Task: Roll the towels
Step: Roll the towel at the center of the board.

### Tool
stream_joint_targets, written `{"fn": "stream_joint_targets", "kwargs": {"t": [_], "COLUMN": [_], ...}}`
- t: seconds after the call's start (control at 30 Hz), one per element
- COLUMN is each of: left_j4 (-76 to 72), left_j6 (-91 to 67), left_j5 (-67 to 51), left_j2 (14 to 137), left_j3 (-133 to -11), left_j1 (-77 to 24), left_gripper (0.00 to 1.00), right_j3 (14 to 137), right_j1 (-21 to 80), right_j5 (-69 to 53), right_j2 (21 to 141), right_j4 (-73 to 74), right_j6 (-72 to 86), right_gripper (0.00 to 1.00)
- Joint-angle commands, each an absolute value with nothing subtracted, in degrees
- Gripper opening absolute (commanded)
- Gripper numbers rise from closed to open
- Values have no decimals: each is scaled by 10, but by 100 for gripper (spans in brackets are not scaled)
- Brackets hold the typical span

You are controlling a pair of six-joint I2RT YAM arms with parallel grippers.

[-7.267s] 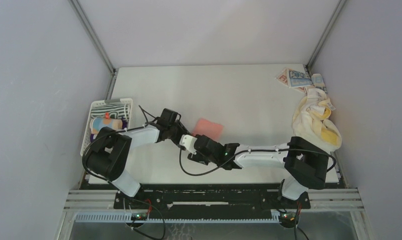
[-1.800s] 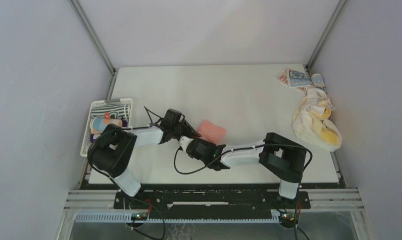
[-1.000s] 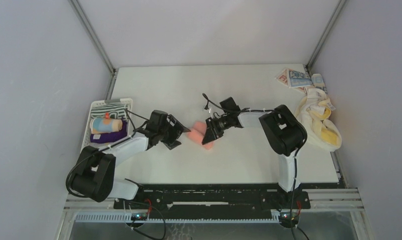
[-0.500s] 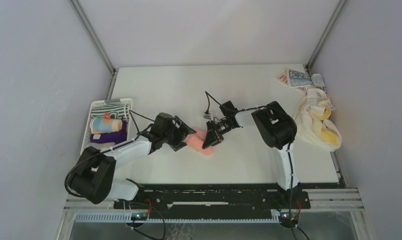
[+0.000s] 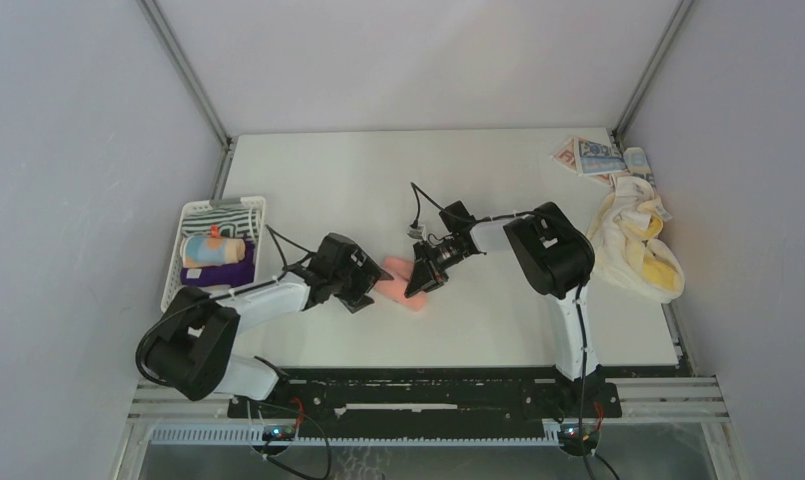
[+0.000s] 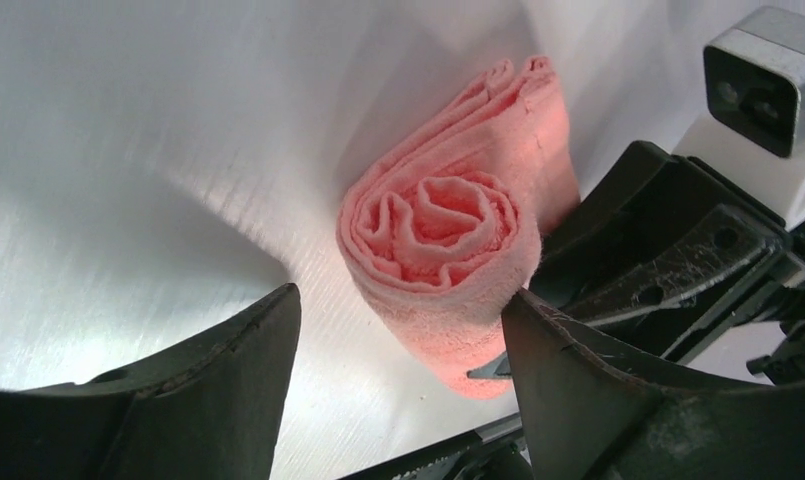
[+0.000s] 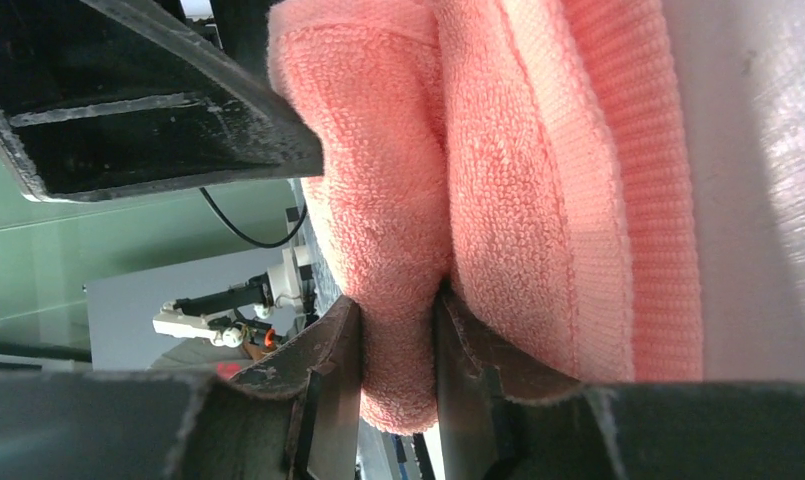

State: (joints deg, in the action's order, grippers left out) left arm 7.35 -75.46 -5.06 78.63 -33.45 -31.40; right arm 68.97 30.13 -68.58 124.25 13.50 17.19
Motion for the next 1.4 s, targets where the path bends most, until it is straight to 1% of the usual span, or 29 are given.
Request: {"fn": "stream_joint_targets", "kwargs": {"t": [0.0,0.13,0.2,0.3,0.37,0.5,0.57,0.73,0.83,0.97,1.1,1.23,1.37], "left_j4": [85,91,91,92,99,109,112,114,117,118,117,116,114], "left_j6": [-748,-747,-742,-738,-731,-719,-712,-706,-704,-702,-700,-700,-700], "left_j5": [-33,-35,-40,-42,-41,-45,-52,-67,-67,-72,-82,-85,-91], "left_j2": [823,851,863,872,874,884,894,909,908,910,917,918,922], "left_j3": [-373,-373,-371,-363,-361,-365,-371,-376,-376,-376,-378,-379,-379], "left_j1": [-317,-314,-310,-303,-299,-293,-291,-287,-284,-281,-281,-281,-265], "left_gripper": [76,70,64,59,58,58,58,58,58,59,59,59,59], "right_j3": [686,686,686,683,677,653,637,591,556,534,529,529,529], "right_j1": [305,315,322,333,344,379,409,500,553,616,664,690,698], "right_j5": [-584,-550,-534,-485,-430,-292,-201,-4,79,165,246,293,309], "right_j2": [1258,1225,1204,1162,1126,1033,992,919,886,891,939,992,1032], "right_j4": [164,184,192,210,217,213,207,161,117,79,45,23,16], "right_j6": [154,128,116,94,81,57,38,-18,-56,-106,-146,-174,-182], "right_gripper": [28,34,37,46,50,57,59,62,63,64,64,63,61]}}
